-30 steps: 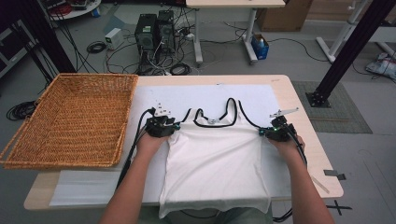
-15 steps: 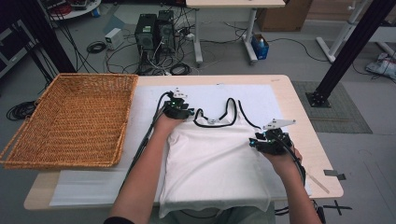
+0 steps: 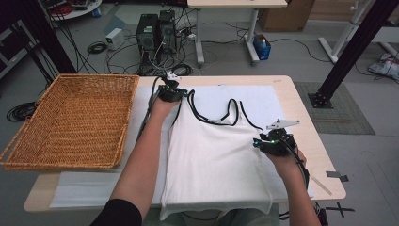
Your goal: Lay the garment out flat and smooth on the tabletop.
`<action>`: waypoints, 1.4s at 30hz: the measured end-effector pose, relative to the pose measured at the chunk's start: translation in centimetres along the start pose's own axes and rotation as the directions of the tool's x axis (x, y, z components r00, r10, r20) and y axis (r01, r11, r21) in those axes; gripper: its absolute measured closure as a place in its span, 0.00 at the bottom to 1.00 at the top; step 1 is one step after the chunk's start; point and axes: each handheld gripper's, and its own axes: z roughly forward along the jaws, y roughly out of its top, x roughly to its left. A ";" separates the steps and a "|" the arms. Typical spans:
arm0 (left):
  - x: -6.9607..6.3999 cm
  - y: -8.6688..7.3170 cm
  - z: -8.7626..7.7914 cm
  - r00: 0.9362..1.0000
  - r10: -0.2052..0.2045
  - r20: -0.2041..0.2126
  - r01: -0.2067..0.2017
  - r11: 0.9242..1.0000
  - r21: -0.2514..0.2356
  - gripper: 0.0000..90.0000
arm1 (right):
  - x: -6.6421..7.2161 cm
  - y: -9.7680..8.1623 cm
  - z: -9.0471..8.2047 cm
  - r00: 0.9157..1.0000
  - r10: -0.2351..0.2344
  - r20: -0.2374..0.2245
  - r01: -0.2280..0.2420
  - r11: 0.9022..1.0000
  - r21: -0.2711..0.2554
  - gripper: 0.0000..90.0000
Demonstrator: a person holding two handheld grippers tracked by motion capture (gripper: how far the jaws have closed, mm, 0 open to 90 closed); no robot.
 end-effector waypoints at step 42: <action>-6.8 -6.3 -12.5 0.993 -0.062 0.098 0.066 0.997 -0.036 0.26 | -4.3 6.6 7.0 0.999 -0.043 -0.002 0.043 0.999 -0.033 0.67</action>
